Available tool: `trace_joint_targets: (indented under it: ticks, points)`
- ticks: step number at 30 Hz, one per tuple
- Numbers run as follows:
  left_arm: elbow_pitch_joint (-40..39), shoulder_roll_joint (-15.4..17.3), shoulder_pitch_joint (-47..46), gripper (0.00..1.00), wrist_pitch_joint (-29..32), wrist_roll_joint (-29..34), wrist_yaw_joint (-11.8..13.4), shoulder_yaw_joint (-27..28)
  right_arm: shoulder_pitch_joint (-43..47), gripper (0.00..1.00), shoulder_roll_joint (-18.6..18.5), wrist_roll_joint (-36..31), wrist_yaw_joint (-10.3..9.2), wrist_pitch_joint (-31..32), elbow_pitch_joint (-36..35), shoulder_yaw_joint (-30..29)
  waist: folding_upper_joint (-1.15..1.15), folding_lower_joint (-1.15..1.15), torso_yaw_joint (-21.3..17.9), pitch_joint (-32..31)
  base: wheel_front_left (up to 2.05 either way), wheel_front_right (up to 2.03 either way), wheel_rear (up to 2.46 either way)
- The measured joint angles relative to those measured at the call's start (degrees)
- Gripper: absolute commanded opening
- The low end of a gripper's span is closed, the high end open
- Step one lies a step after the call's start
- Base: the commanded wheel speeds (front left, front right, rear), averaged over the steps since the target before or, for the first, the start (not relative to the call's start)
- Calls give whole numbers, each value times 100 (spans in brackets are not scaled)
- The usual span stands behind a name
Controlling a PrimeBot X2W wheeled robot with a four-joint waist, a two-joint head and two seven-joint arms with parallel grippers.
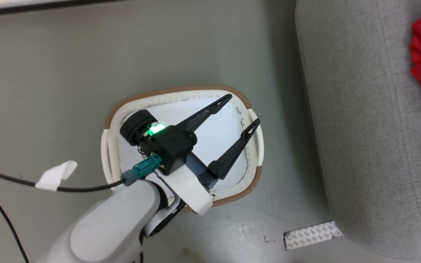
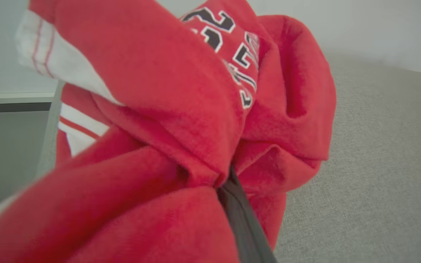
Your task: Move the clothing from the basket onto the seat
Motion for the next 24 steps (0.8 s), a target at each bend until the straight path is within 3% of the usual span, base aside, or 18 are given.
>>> trace_joint_targets:
  ticks: [4, 9, 16, 20, 24]
  points:
    - [151, -29, 141, 100, -138, -96, 10, -2, 48, 100, -110, 189, 0, 266, 7, 427, 0, 0, 8, -298, 0, 0, 0]
    - [389, -85, 412, 100, -323, -232, 54, 13, 269, 100, -221, 635, 0, 1035, -77, 948, 0, -1, -18, -798, 0, 0, 0]
    - [627, -185, 890, 100, -504, -469, 127, 97, 617, 100, -695, 1013, 0, 2073, -356, 1417, 0, -2, -85, -1669, 0, 0, 0]
    - [659, -221, 1141, 100, -576, -538, 186, 182, 807, 100, -1062, 1106, 0, 2428, -781, 1471, 0, -2, -102, -2179, 0, 0, 0]
    - [639, -242, 1340, 100, -602, -632, 288, 371, 938, 100, -1310, 1034, 0, 2275, -1430, 1258, 0, -3, -73, -2647, 0, 0, 0]
